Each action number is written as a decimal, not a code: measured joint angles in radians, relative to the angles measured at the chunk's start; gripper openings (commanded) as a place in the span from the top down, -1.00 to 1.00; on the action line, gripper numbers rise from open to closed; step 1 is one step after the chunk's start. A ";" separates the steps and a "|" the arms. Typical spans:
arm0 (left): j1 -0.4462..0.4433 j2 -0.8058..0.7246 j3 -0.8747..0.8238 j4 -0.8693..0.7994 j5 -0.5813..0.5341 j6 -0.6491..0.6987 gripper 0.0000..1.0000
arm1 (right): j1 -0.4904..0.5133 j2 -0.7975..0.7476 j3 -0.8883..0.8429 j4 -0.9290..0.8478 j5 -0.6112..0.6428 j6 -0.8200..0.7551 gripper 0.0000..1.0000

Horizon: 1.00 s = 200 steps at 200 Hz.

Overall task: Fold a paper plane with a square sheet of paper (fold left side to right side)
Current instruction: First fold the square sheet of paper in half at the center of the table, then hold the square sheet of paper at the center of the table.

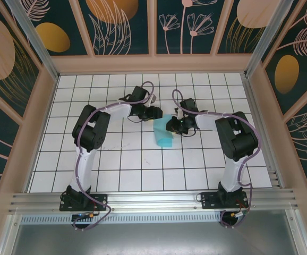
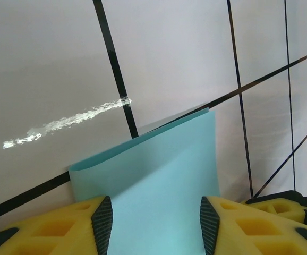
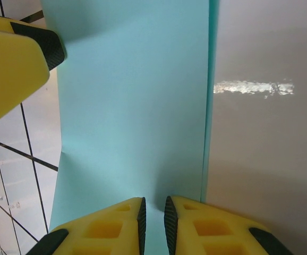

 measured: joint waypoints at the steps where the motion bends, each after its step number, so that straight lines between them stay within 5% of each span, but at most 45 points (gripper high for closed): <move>1: 0.000 0.001 0.002 -0.002 0.000 0.000 -0.02 | 0.000 0.000 0.000 0.000 0.000 0.000 0.55; 137: 0.056 0.099 0.184 -0.047 -0.084 0.021 -0.12 | 0.000 0.000 0.001 -0.001 0.001 -0.002 0.55; 200: 0.052 -0.171 -0.169 0.068 -0.069 0.013 -0.01 | 0.001 0.000 0.003 -0.002 0.001 -0.002 0.54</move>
